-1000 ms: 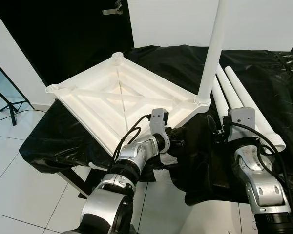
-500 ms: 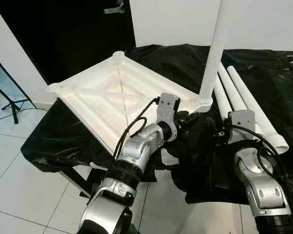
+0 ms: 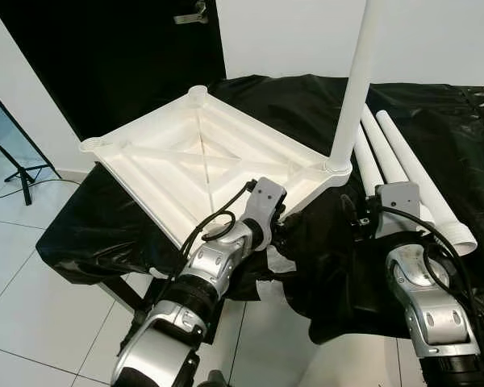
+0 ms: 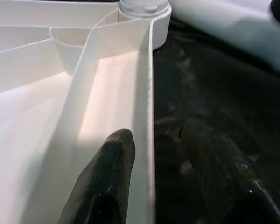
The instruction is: Building children table
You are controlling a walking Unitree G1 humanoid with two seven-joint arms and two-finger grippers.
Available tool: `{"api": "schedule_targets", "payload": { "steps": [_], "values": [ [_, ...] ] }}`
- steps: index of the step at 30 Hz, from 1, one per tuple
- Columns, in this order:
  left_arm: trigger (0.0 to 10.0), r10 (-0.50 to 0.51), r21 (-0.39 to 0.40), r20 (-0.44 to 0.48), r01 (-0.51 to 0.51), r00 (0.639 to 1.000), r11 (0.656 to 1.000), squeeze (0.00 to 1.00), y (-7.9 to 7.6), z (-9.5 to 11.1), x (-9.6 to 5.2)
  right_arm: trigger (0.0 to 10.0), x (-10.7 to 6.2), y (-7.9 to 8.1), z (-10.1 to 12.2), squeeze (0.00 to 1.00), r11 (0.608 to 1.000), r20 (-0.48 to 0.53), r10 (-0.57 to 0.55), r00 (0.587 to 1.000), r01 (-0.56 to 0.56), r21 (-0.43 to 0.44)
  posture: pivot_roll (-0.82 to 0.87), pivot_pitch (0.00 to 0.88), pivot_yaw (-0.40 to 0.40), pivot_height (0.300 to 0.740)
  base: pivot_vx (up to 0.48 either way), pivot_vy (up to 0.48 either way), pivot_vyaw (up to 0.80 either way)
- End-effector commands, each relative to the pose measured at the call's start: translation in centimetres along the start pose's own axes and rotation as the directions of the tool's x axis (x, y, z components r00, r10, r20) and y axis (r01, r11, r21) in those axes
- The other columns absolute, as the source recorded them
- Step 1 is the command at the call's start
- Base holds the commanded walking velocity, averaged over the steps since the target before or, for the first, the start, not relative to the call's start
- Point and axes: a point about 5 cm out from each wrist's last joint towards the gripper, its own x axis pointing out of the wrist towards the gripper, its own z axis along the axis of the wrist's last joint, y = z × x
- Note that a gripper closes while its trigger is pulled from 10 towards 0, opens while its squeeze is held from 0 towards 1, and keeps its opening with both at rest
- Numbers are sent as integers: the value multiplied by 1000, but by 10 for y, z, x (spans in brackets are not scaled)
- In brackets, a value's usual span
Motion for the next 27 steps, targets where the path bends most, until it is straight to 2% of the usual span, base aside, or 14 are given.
{"api": "schedule_targets", "payload": {
  "steps": [1,3,8,14,25,26,27],
  "values": [
    [10000,-44,-6,-73,43,996,999,0,-2,-15,-2,10000,0,3,0,0,1000,-5,13,1000,-13,-1,101,0,61,740,0,0,0],
    [10000,8,-1,-117,-8,993,1000,0,3,-22,-5,10000,1,3,0,0,1000,-2,14,1000,-14,0,103,0,59,740,0,0,0],
    [10000,54,-8,-175,-56,983,998,0,8,-31,-7,10000,2,3,1,0,1000,0,14,1000,-14,0,105,0,58,740,0,0,0],
    [10000,-18,-10,-268,16,963,1000,0,2,-43,-6,10000,2,3,2,0,1000,3,16,1000,-16,0,103,0,58,740,0,0,0],
    [10000,17,11,-305,-15,952,1000,0,1,-42,-1,10000,2,3,3,0,1000,6,13,1000,-13,0,93,0,64,740,0,0,0],
    [10000,18,3,-302,-18,953,1000,784,1,-41,0,10000,2,3,3,0,1000,6,11,1000,-11,1,93,0,64,740,0,0,0],
    [10000,14,-2,-302,-15,953,1000,1000,2,-41,-1,10000,2,4,3,0,1000,6,10,1000,-10,2,93,0,68,740,0,0,0]
  ]
}}
